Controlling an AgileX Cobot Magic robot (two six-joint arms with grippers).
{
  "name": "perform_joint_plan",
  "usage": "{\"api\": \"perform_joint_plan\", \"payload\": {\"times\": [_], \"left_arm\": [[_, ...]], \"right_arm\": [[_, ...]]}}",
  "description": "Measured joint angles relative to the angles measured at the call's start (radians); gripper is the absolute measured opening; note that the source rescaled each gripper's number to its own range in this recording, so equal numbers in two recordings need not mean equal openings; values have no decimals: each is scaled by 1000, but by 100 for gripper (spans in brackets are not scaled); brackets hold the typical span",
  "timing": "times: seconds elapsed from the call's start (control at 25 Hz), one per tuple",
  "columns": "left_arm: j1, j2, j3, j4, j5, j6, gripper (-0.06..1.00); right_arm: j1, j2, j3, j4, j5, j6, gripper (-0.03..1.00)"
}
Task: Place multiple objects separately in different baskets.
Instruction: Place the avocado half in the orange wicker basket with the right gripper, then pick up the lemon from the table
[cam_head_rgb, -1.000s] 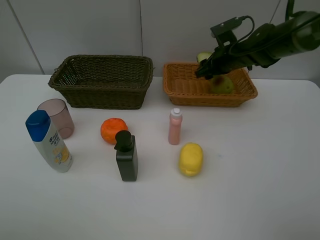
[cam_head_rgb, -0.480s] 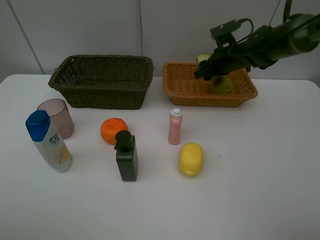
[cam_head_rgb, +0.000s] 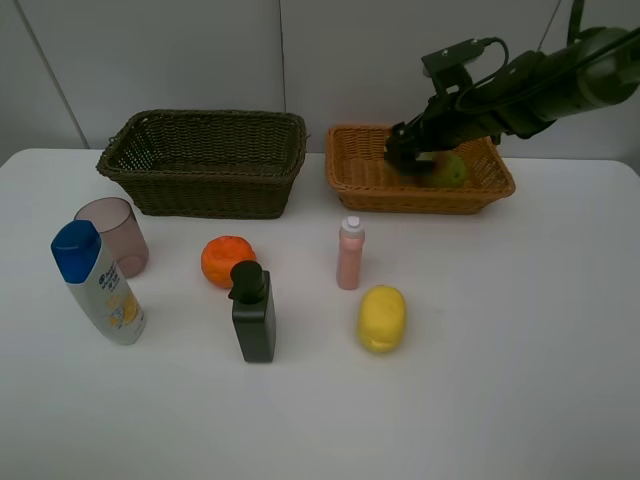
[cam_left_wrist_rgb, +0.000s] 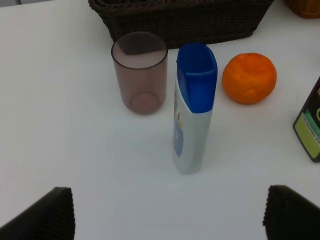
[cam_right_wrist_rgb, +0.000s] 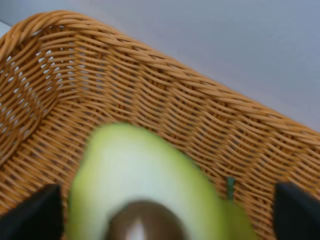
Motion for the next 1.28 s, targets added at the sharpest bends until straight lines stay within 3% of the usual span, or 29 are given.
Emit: {"api": "perform_joint_plan", "payload": {"times": [0.16,0.72,1.04,1.28], "left_arm": [[0,0,0,0,0,0,100],[0,0,0,0,0,0,100],[0,0,0,0,0,0,100],[0,0,0,0,0,0,100]], "right_arm": [[0,0,0,10,0,0,99],[0,-5,0,-1,14,0,100],[0,-89,2,-63,131,0,100],[0,-191,99,-71,191,-1,100]]}}
